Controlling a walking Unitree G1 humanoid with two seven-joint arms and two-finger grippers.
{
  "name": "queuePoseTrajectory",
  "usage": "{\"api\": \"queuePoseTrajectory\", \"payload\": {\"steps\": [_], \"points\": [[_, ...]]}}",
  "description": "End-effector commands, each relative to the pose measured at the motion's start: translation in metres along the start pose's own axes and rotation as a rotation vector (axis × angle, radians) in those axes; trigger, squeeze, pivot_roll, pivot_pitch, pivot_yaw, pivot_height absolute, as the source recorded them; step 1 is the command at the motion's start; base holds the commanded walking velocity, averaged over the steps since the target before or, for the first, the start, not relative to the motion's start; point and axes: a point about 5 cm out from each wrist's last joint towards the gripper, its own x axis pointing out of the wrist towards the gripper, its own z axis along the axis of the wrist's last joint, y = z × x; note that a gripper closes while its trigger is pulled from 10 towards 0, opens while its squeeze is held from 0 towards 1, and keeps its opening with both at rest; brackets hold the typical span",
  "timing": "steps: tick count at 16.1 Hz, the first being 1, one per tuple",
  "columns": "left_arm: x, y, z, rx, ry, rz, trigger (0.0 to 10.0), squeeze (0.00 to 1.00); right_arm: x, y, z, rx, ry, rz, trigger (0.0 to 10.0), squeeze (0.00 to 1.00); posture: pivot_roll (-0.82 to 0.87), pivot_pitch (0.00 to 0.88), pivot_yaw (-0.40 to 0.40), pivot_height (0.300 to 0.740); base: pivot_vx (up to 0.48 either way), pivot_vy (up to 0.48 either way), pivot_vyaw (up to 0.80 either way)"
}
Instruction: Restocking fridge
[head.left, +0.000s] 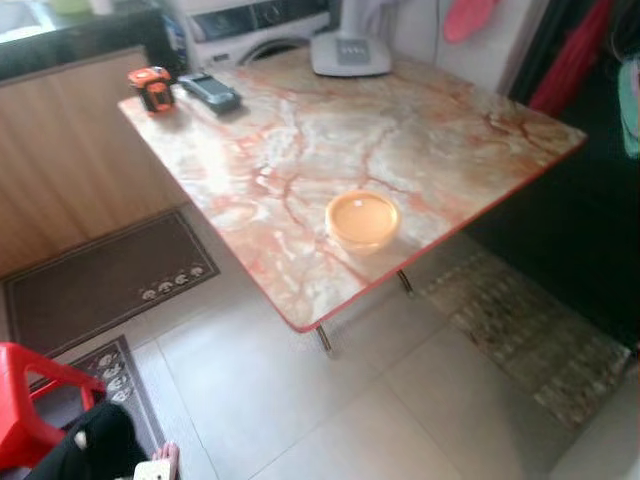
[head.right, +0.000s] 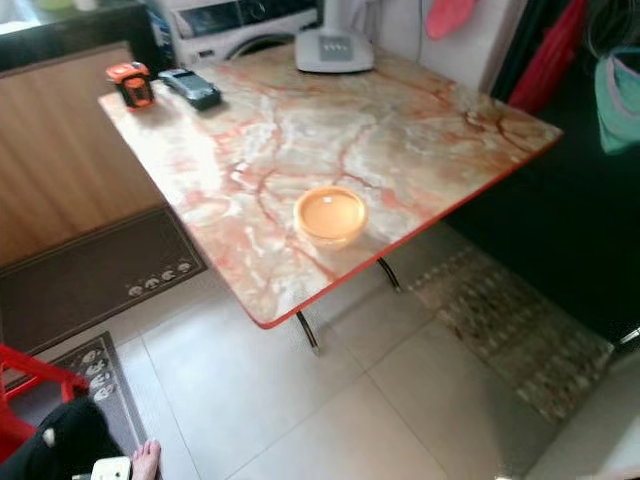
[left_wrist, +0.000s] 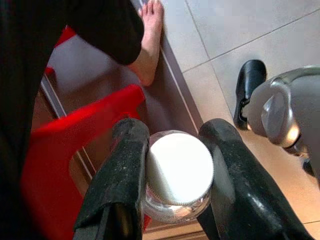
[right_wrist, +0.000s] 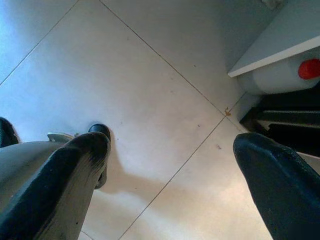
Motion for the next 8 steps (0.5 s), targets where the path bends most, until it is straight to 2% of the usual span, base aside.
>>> {"api": "queuePoseTrajectory", "payload": {"steps": [1, 8], "points": [[0.0001, -0.0002, 0.0006, 0.021, -0.002, -0.002, 10.0, 0.0, -0.0024, -0.0039, -0.0078, 0.025, 0.022, -0.015, 10.0, 0.0, 0.07, 0.083, 0.0, 0.74, 0.0, 0.0, -0.79], [0.0002, 0.0019, 0.0004, 0.047, 0.001, -0.003, 10.0, 0.0, -0.0015, -0.0009, -0.0075, 0.005, 0.032, -0.005, 10.0, 0.0, 0.08, 0.064, 0.005, 0.74, 0.0, 0.0, -0.79]]}}
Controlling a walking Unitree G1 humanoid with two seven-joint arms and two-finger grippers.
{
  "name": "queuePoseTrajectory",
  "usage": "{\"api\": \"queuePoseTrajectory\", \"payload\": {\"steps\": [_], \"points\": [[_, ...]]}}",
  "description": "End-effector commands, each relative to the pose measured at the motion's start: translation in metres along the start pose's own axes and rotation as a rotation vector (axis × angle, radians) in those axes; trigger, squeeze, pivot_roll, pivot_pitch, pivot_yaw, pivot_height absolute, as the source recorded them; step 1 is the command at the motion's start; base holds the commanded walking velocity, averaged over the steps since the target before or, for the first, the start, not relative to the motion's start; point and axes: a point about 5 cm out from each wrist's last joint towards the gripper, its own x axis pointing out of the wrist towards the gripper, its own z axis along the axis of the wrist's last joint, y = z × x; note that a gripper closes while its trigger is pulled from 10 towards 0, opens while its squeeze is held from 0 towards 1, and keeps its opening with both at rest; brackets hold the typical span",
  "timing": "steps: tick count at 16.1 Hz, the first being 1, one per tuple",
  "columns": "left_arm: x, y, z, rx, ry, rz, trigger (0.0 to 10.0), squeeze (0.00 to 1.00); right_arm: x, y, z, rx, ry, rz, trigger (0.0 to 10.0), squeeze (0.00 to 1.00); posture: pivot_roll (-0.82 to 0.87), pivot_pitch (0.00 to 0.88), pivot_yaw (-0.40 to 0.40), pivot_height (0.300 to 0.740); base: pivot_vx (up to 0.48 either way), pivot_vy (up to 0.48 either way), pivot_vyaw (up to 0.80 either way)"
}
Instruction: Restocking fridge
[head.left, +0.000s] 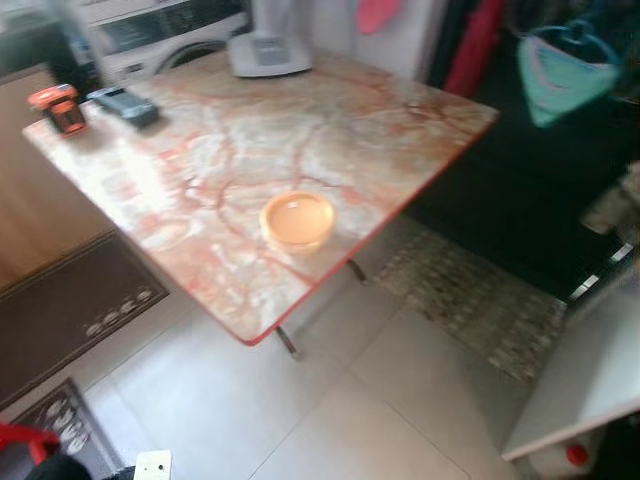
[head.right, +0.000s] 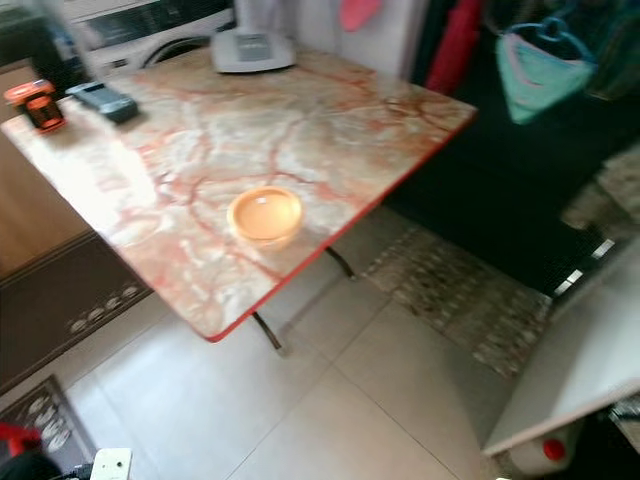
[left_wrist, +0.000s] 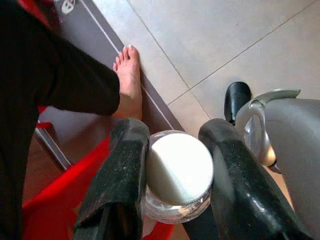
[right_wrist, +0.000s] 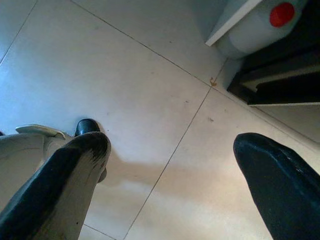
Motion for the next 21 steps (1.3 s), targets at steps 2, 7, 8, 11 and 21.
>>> {"api": "queuePoseTrajectory", "payload": {"steps": [2, 7, 8, 11, 21], "points": [[-0.0008, 0.0031, -0.0089, 0.068, 0.031, 0.002, 10.0, 0.0, -0.0014, -0.0009, -0.0065, 0.007, 0.021, -0.003, 10.0, 0.0, 0.09, 0.067, 0.005, 0.74, 0.0, -0.48, -0.79], [-0.0005, 0.001, -0.0067, 0.038, 0.029, -0.004, 10.0, 0.0, -0.0015, -0.0006, -0.0072, -0.016, 0.027, 0.006, 10.0, 0.0, 0.1, 0.081, 0.006, 0.74, 0.0, -0.092, -0.79], [-0.0005, 0.001, -0.0068, 0.037, 0.029, -0.004, 10.0, 0.0, -0.0016, -0.0005, -0.0073, -0.013, 0.027, 0.005, 10.0, 0.0, 0.1, 0.081, 0.006, 0.74, 0.0, 0.0, -0.79], [-0.0008, 0.0004, -0.0083, 0.032, 0.032, -0.007, 10.0, 0.0, -0.0015, -0.0003, -0.0073, -0.01, 0.026, 0.007, 10.0, 0.0, 0.1, 0.086, 0.005, 0.74, 0.0, 0.0, -0.79], [-0.001, 0.0001, -0.0095, 0.024, 0.036, -0.013, 10.0, 0.0, -0.0013, 0.0, -0.0065, -0.015, 0.027, 0.01, 10.0, 0.0, 0.1, 0.084, 0.002, 0.74, 0.0, 0.0, -0.79]]}}
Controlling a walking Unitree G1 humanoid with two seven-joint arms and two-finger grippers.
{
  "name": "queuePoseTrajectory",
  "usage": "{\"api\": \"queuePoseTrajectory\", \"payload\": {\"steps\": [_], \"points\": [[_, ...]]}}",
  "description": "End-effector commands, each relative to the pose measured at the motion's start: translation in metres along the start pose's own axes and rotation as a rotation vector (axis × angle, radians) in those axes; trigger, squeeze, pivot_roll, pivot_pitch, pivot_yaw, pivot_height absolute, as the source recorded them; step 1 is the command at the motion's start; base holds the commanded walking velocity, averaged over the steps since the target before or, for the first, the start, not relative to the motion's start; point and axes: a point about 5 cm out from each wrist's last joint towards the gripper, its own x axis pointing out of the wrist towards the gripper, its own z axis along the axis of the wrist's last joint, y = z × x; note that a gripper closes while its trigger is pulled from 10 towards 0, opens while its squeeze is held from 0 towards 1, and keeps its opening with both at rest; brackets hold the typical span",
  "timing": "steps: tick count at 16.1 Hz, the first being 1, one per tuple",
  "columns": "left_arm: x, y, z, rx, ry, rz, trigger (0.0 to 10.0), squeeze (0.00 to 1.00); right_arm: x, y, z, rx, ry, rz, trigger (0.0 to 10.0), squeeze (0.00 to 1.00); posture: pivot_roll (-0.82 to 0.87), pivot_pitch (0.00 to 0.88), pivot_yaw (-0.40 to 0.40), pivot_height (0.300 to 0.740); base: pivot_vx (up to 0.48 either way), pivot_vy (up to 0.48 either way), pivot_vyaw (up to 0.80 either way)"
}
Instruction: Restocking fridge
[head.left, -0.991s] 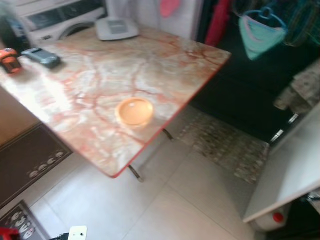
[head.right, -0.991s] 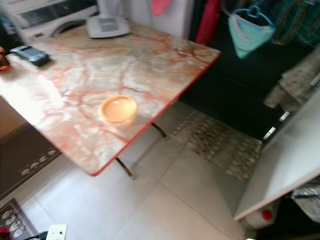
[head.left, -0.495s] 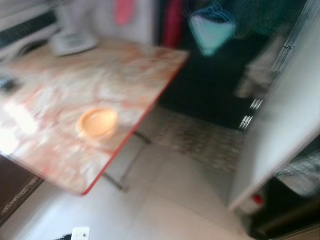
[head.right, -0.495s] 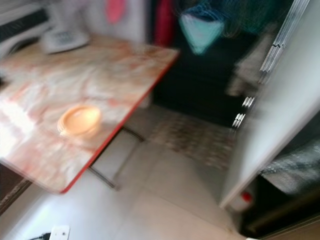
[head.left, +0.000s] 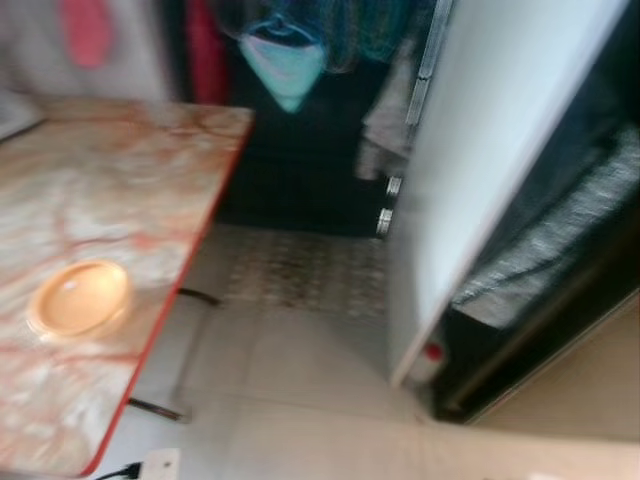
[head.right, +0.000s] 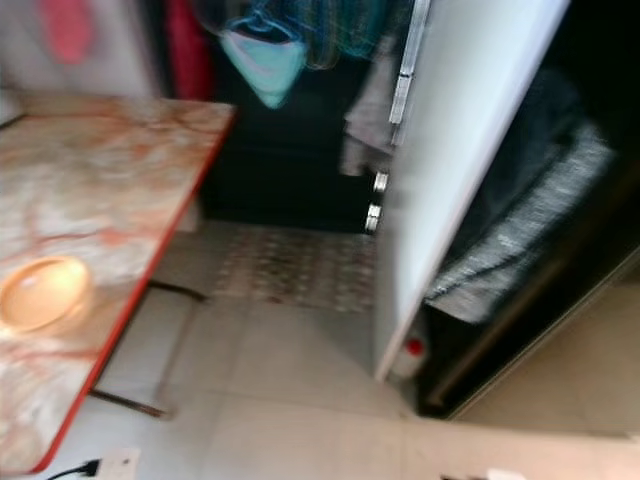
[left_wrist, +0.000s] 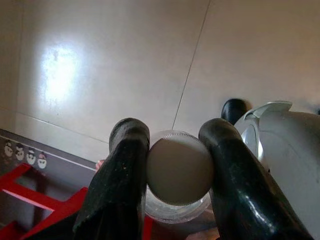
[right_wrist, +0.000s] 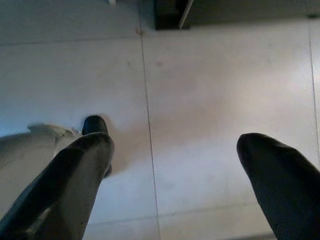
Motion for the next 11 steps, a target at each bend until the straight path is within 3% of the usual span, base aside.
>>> {"api": "queuePoseTrajectory", "payload": {"steps": [1, 11], "points": [[-0.001, -0.0012, -0.0088, -0.011, 0.03, -0.004, 10.0, 0.0, -0.0031, -0.0061, -0.0088, -0.014, 0.035, -0.014, 10.0, 0.0, 0.1, 0.085, 0.001, 0.74, 0.0, 0.0, -0.78], [-0.0018, 0.0013, -0.0158, -0.017, 0.047, -0.004, 10.0, 0.0, -0.0033, -0.0063, -0.0093, -0.018, 0.037, -0.011, 10.0, 0.0, 0.1, 0.086, 0.004, 0.74, 0.0, 0.0, -0.78]]}}
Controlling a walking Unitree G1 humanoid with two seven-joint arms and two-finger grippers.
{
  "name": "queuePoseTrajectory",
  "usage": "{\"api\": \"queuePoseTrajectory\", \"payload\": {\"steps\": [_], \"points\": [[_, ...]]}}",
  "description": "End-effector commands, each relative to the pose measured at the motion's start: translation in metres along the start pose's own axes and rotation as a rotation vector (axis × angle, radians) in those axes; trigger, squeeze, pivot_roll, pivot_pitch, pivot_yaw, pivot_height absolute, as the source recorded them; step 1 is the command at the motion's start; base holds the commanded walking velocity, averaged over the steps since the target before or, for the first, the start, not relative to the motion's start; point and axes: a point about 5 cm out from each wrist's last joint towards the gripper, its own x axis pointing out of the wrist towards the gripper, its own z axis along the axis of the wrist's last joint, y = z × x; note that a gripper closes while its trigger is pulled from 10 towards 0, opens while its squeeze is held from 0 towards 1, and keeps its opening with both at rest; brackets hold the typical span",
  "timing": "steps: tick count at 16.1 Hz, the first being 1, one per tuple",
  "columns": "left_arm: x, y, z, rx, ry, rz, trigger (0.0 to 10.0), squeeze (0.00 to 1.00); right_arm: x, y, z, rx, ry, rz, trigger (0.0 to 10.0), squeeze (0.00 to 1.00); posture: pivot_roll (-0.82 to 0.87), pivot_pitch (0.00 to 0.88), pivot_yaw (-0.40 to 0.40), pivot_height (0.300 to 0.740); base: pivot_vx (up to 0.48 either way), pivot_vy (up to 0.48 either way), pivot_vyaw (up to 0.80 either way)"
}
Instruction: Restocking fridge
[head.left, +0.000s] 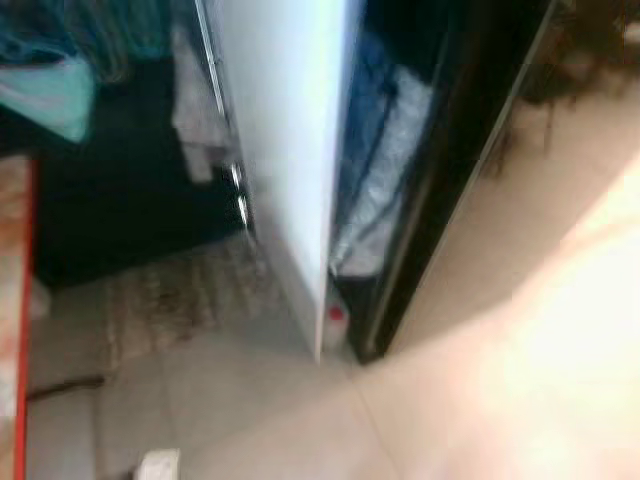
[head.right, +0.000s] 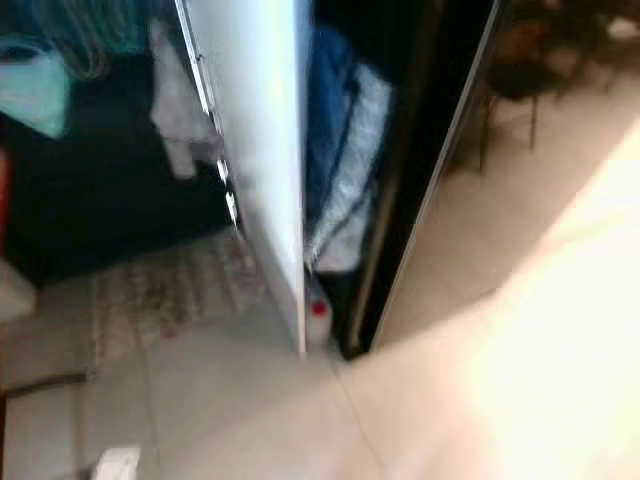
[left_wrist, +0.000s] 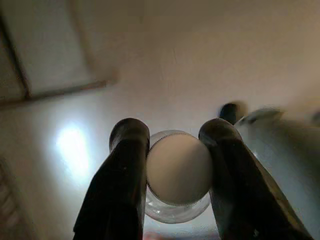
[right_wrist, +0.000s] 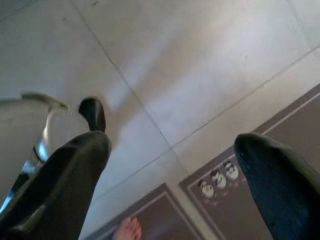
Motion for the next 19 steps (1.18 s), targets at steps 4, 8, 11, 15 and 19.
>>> {"api": "queuePoseTrajectory", "payload": {"steps": [4, 8, 11, 15, 19], "points": [[-0.001, 0.014, -0.012, 0.014, 0.035, 0.022, 10.0, 0.0, 0.002, 0.004, 0.007, 0.018, -0.025, 0.002, 10.0, 0.0, 0.08, 0.076, 0.027, 0.74, 0.0, 0.0, -0.77], [0.0, 0.014, -0.005, 0.042, 0.018, 0.017, 10.0, 0.0, 0.002, 0.006, 0.005, 0.034, -0.021, -0.004, 10.0, 0.0, 0.05, 0.051, 0.047, 0.74, 0.0, 0.0, -0.76], [0.0, 0.014, -0.002, 0.039, 0.01, 0.019, 10.0, 0.0, 0.002, 0.006, 0.004, 0.03, -0.019, -0.007, 10.0, 0.0, 0.05, 0.032, 0.046, 0.74, 0.0, 0.0, -0.76], [0.0, 0.014, -0.001, 0.046, 0.009, 0.014, 10.0, 0.0, 0.002, 0.006, 0.004, 0.038, -0.02, -0.01, 10.0, 0.0, 0.04, 0.009, 0.051, 0.74, 0.0, 0.0, -0.76], [0.001, 0.016, 0.006, 0.04, -0.006, 0.021, 10.0, 0.0, 0.003, 0.008, 0.005, 0.036, -0.019, -0.007, 10.0, 0.0, 0.05, 0.009, 0.046, 0.74, 0.0, 0.0, -0.75]]}}
